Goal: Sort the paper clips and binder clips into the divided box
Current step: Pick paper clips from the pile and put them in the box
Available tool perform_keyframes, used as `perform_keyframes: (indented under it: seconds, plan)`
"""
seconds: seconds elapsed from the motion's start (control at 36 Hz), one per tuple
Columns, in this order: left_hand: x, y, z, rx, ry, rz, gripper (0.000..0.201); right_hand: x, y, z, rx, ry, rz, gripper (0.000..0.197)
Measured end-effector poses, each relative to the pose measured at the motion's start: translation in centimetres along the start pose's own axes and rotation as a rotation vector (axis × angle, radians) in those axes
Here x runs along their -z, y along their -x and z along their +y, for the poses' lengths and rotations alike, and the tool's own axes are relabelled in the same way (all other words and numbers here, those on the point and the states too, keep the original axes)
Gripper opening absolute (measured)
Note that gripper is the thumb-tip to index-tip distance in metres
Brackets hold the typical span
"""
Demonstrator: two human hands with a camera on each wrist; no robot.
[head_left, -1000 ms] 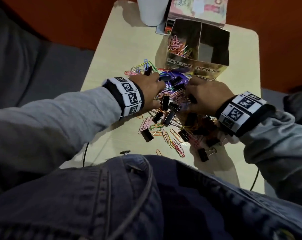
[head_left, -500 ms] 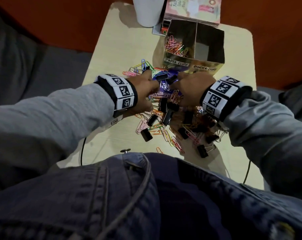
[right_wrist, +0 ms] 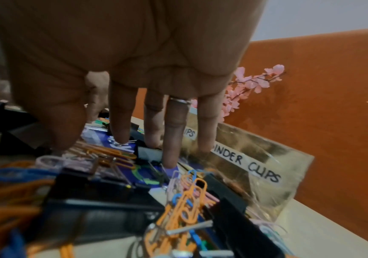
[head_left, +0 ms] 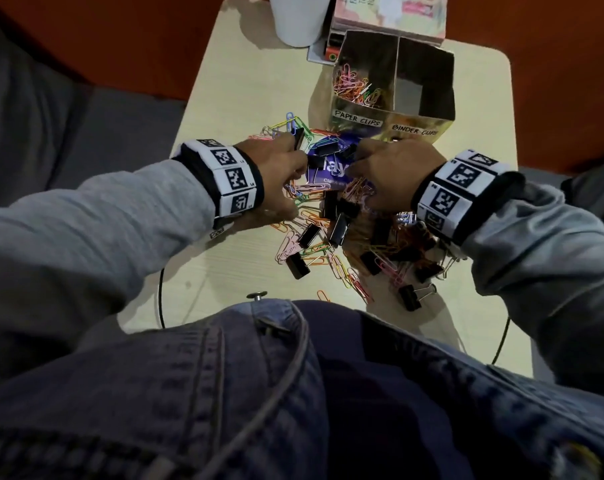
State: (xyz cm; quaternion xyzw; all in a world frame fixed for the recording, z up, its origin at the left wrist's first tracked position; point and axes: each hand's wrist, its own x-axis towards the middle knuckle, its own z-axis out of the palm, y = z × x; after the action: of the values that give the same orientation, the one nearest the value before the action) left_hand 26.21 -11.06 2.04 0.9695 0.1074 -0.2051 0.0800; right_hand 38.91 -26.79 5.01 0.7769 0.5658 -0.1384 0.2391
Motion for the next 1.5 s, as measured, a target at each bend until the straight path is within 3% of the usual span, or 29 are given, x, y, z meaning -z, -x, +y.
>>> perform_keyframes:
  seconds: [0.31, 0.47, 0.78, 1.06, 1.19, 1.31, 1.5]
  plan:
    - [-0.7, 0.6, 1.7, -0.058, -0.088, -0.013, 0.074, 0.6, -0.4, -0.8, 0.066, 0.097, -0.013, 0.052]
    - [-0.7, -0.1, 2.1, -0.101, -0.085, -0.01, 0.046, -0.3, -0.4, -0.8, 0.046, 0.1, 0.035, 0.038]
    - [-0.9, 0.0, 3.4, -0.078, -0.165, -0.088, 0.048, -0.7, -0.3, -1.4, 0.006, 0.061, 0.073, 0.032]
    - [0.6, 0.0, 1.7, -0.013, 0.11, -0.071, 0.033, 0.2, 0.2, -2.2, -0.009, 0.118, 0.033, 0.021]
    - [1.9, 0.4, 0.4, -0.034, 0.116, -0.129, 0.013, 0.3, 0.0, -2.1, 0.034, 0.111, 0.031, 0.022]
    - [2.6, 0.7, 0.4, -0.05, 0.163, -0.107, 0.021, 0.0, -0.3, -2.1, 0.033, 0.075, 0.033, 0.023]
    - [2.5, 0.6, 0.5, -0.029, 0.278, -0.085, 0.02, -0.8, -0.8, -1.7, 0.019, -0.033, 0.043, 0.026]
